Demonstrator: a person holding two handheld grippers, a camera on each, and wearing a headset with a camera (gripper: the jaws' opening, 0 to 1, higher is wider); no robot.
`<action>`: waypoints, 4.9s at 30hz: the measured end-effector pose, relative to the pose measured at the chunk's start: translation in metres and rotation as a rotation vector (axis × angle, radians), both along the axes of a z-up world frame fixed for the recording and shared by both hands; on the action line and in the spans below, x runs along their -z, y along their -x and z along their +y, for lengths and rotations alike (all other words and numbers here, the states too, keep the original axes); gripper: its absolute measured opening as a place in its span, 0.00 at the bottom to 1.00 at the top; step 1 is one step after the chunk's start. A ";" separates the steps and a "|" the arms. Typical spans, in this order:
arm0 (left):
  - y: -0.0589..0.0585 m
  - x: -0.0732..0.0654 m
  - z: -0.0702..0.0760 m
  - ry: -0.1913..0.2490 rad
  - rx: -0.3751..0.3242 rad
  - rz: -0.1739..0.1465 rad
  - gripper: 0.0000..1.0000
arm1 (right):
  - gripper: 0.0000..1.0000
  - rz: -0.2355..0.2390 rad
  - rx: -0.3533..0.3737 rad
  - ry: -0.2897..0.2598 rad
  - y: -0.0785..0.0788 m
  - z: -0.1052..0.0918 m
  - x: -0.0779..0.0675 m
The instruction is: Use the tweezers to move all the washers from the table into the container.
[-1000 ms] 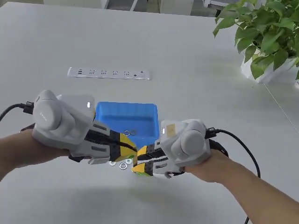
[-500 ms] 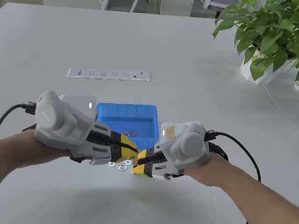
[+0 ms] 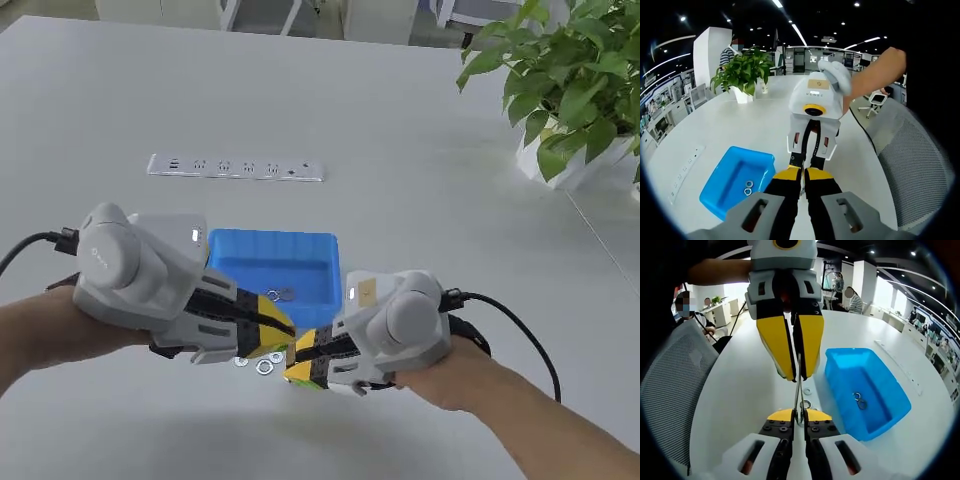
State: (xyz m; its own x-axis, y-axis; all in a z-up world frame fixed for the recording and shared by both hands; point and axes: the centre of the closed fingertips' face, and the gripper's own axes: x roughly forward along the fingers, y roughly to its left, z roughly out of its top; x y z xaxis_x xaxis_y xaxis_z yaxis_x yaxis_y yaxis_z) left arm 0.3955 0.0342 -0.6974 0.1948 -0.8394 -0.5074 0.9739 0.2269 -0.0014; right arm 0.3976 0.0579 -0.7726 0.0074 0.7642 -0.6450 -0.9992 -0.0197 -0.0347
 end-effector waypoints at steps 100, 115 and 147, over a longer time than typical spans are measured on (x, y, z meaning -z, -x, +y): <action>0.007 -0.034 0.069 0.171 -0.408 0.023 0.99 | 0.08 -0.064 -0.038 -0.076 -0.086 0.020 -0.053; -0.001 -0.030 0.074 0.167 -0.415 0.030 0.99 | 0.08 -0.061 -0.027 -0.064 -0.106 0.027 -0.026; -0.021 -0.026 0.073 0.156 -0.394 0.025 0.91 | 0.09 -0.048 -0.013 -0.053 -0.118 0.035 -0.006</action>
